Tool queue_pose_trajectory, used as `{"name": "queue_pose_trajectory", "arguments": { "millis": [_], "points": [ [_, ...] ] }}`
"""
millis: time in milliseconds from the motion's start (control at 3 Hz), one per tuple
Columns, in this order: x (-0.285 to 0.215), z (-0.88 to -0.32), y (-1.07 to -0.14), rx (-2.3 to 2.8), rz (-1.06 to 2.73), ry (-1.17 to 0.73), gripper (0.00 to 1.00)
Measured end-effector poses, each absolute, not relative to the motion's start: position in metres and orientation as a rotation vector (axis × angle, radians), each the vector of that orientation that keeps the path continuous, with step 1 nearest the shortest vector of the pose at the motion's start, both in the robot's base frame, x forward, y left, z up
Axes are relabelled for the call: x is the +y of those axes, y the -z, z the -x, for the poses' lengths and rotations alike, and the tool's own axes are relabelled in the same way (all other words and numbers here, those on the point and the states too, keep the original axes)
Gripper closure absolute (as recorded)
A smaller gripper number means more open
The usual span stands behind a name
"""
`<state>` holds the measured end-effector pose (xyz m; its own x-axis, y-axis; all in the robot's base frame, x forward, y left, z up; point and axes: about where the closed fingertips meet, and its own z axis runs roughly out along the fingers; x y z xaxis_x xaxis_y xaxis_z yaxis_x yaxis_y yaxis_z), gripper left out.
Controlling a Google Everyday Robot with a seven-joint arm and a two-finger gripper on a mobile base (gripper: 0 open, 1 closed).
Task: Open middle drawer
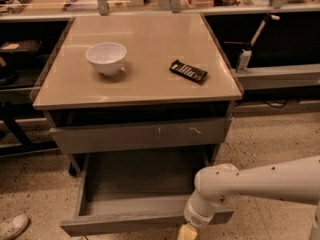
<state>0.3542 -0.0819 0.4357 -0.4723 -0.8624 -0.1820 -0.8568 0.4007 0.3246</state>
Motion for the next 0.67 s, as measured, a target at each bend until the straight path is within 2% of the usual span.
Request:
{"name": "queue_pose_trajectory", "arguments": {
  "millis": [333, 667],
  "points": [
    [-0.0958, -0.3283, -0.4397, -2.599, -1.57, 0.605, 0.0],
    [-0.0955, -0.3286, -0.4398, -2.599, -1.569, 0.605, 0.0]
  ]
}}
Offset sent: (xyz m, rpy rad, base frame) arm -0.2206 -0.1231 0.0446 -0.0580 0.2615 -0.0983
